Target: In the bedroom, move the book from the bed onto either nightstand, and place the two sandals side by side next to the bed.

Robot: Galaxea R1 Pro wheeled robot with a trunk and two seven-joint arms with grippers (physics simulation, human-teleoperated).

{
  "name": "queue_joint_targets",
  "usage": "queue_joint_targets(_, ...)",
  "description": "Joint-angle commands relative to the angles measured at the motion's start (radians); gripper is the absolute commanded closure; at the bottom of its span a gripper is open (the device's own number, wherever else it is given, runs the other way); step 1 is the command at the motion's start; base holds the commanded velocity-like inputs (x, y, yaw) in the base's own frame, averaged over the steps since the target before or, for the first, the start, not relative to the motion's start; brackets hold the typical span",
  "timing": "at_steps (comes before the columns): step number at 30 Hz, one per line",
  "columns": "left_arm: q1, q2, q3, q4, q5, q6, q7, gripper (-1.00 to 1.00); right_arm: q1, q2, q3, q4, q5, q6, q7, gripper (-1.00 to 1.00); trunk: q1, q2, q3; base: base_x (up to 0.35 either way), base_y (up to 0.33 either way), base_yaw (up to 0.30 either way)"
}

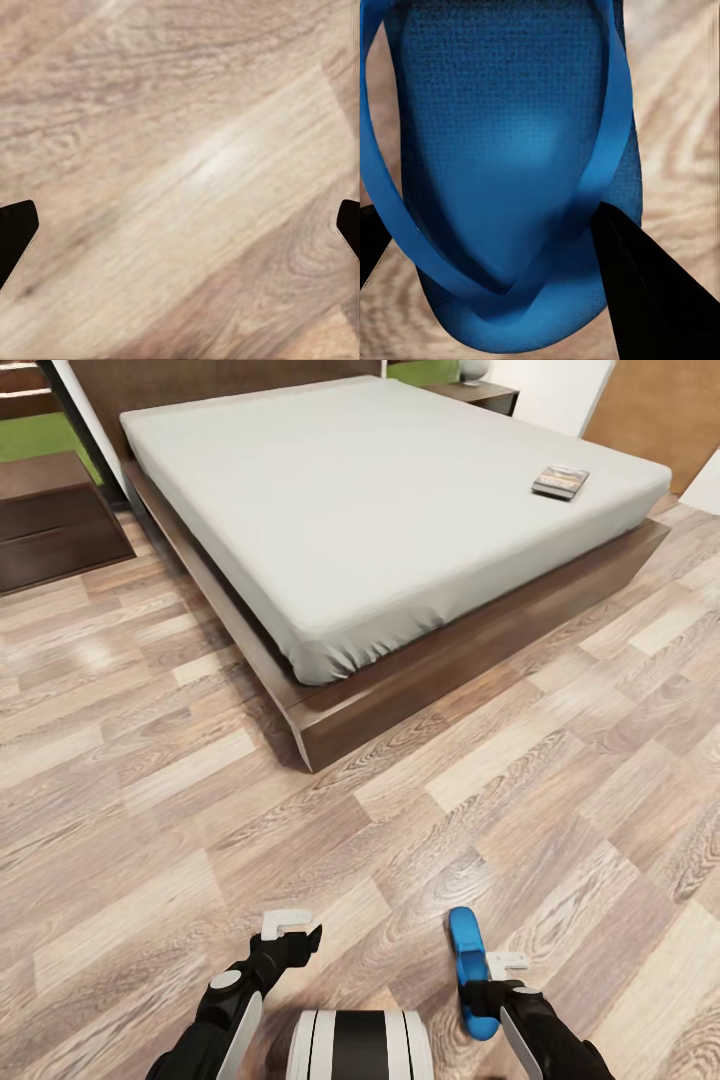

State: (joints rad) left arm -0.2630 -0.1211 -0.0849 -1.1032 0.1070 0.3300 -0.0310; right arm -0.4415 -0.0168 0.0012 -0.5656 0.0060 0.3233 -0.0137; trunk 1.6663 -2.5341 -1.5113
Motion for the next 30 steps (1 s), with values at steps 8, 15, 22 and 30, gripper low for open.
queue_joint_targets(8,0.0,0.0,0.001,-0.001,0.011,0.006,-0.001,-1.0,0.001,0.0,0.0,-0.002,-0.001,0.006,-0.003,1.0,-0.004,0.002,0.03,0.0,0.0,0.0)
queue_joint_targets(15,0.0,0.0,0.001,-0.001,0.011,0.006,0.0,-1.0,0.0,0.0,0.0,-0.002,0.0,0.006,-0.003,1.0,-0.007,0.003,0.058,0.0,0.0,0.0)
queue_joint_targets(22,0.0,0.0,0.001,-0.001,0.011,0.006,-0.001,-1.0,0.0,0.0,0.0,-0.002,0.0,0.006,-0.003,1.0,-0.01,0.005,0.085,0.0,0.0,0.0)
queue_joint_targets(30,0.001,0.0,0.001,-0.001,0.011,0.006,-0.001,-1.0,0.0,0.0,0.0,-0.002,0.0,0.006,-0.003,1.0,-0.014,0.007,0.116,0.0,0.0,0.0)
